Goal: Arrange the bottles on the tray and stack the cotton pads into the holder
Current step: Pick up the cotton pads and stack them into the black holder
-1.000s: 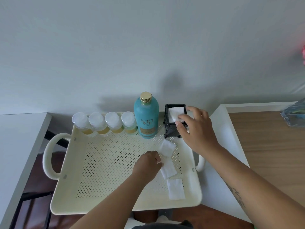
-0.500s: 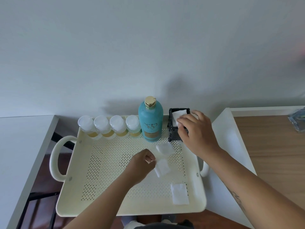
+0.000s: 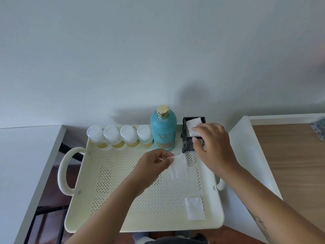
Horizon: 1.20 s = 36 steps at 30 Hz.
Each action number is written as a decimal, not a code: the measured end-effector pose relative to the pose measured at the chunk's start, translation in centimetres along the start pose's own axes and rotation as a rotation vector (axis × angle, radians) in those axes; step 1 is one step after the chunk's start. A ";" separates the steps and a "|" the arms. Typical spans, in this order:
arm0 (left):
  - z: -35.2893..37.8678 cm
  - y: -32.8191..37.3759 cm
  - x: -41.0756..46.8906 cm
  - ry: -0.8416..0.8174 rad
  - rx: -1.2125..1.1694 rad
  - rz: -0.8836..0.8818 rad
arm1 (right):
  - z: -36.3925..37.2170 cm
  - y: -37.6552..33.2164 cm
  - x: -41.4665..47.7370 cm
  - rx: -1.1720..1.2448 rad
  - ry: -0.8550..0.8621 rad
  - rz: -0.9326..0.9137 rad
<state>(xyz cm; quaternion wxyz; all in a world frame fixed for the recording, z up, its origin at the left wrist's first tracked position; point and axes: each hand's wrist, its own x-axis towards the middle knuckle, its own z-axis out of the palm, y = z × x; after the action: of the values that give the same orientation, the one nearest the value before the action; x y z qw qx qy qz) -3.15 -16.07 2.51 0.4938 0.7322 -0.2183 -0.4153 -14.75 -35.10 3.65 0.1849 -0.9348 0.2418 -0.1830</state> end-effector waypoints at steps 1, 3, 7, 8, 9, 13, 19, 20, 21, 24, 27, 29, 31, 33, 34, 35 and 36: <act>0.1 0.3 0.1 -0.004 -0.006 0.009 | -0.3 -0.2 -0.5 0.040 0.045 0.017; 0.4 0.6 0.2 -0.008 -0.024 0.021 | -0.9 -0.8 -2.0 0.100 0.126 0.060; 1.2 1.0 0.5 -0.031 -0.029 0.040 | -1.4 -1.7 -4.6 0.148 -0.018 0.140; 1.4 1.0 0.6 -0.039 -0.035 0.042 | -1.5 -1.7 -4.8 0.140 -0.077 0.139; 1.6 1.1 0.6 -0.045 -0.041 0.041 | -1.6 -1.7 -5.0 0.130 -0.117 0.135; 2.3 1.2 1.0 -0.034 -0.067 0.058 | -2.1 -1.8 -4.7 0.121 -0.135 0.150; 3.2 0.6 0.7 0.068 -0.161 0.047 | -3.9 -1.3 -1.9 0.347 -0.064 0.280; 3.4 0.2 0.6 0.075 -0.131 0.024 | -4.2 -1.2 -1.1 0.378 -0.039 0.302; 3.8 -0.4 0.4 0.068 -0.089 0.001 | -4.5 -1.0 -0.3 0.397 -0.018 0.318; 5.1 -2.4 -0.1 0.002 0.100 -0.033 | -4.6 -0.8 2.1 0.433 -0.009 0.373; 6.1 -4.1 -0.2 -0.038 0.255 -0.065 | -3.9 -0.5 3.5 0.441 -0.031 0.421; 6.5 -4.9 -0.3 -0.066 0.357 -0.074 | -3.4 -0.3 3.9 0.421 -0.037 0.437; 6.9 -5.6 -0.5 -0.096 0.458 -0.063 | -2.8 -0.2 4.0 0.392 -0.039 0.445; 7.3 -6.3 -0.9 -0.117 0.533 -0.052 | -2.5 -0.1 4.0 0.334 -0.046 0.442; 7.4 -6.5 -1.0 -0.122 0.566 -0.047 | -2.4 0.0 3.9 0.290 -0.040 0.431; 7.6 -6.7 -1.2 -0.124 0.597 -0.040 | -2.4 0.1 3.8 0.244 -0.021 0.411; 7.7 -6.9 -1.3 -0.124 0.627 -0.033 | -2.4 0.3 3.6 0.205 0.016 0.377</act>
<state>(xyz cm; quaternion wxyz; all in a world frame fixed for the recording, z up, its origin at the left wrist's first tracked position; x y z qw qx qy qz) -10.80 -16.45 -4.48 0.2232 0.8254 -0.3533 -0.3795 -13.03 -37.85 6.52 0.3079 -0.8480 0.3938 -0.1760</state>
